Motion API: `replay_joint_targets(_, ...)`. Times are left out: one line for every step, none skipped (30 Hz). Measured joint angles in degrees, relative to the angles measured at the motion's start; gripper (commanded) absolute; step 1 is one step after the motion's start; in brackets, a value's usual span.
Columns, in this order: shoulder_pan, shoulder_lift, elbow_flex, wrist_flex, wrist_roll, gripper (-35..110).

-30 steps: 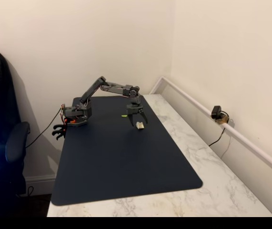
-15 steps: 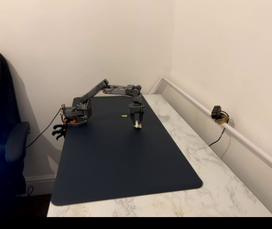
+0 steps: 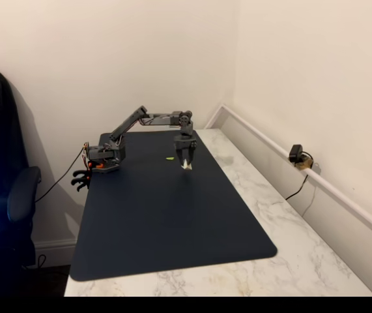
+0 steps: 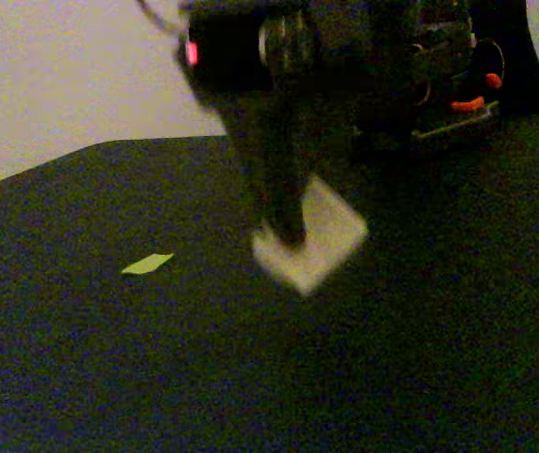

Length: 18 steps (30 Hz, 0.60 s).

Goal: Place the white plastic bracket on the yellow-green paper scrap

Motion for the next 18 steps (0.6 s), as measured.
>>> replay_joint_targets(0.44,3.96,3.96,-2.02,0.0,0)
replay_joint_targets(0.97,8.26,8.61,-4.31,0.0,0)
replay_joint_targets(1.58,12.57,13.54,-6.86,0.26,0)
replay_joint_targets(2.46,16.87,18.81,-9.4,0.44,0)
replay_joint_targets(3.43,20.92,24.26,-11.51,0.53,0)
replay_joint_targets(4.31,24.43,29.36,-13.36,0.53,0)
replay_joint_targets(5.36,27.69,34.37,-15.21,0.53,0)
replay_joint_targets(6.42,30.76,39.11,-16.7,0.88,0)
replay_joint_targets(7.38,33.05,42.89,-17.93,1.23,0)
replay_joint_targets(8.35,35.16,46.49,-19.16,1.67,0)
replay_joint_targets(9.49,37.18,49.92,-20.65,2.11,0)
replay_joint_targets(10.55,38.76,52.47,-21.71,2.37,0)
replay_joint_targets(11.43,39.9,54.58,-22.76,2.81,0)
replay_joint_targets(12.39,40.78,56.6,-24.08,3.16,0)
replay_joint_targets(13.45,41.31,58.1,-24.96,3.34,0)
replay_joint_targets(14.5,41.66,59.5,-25.93,3.43,0)
replay_joint_targets(15.38,41.66,60.64,-26.81,3.52,0)
replay_joint_targets(16.44,41.66,61.26,-27.77,3.6,0)
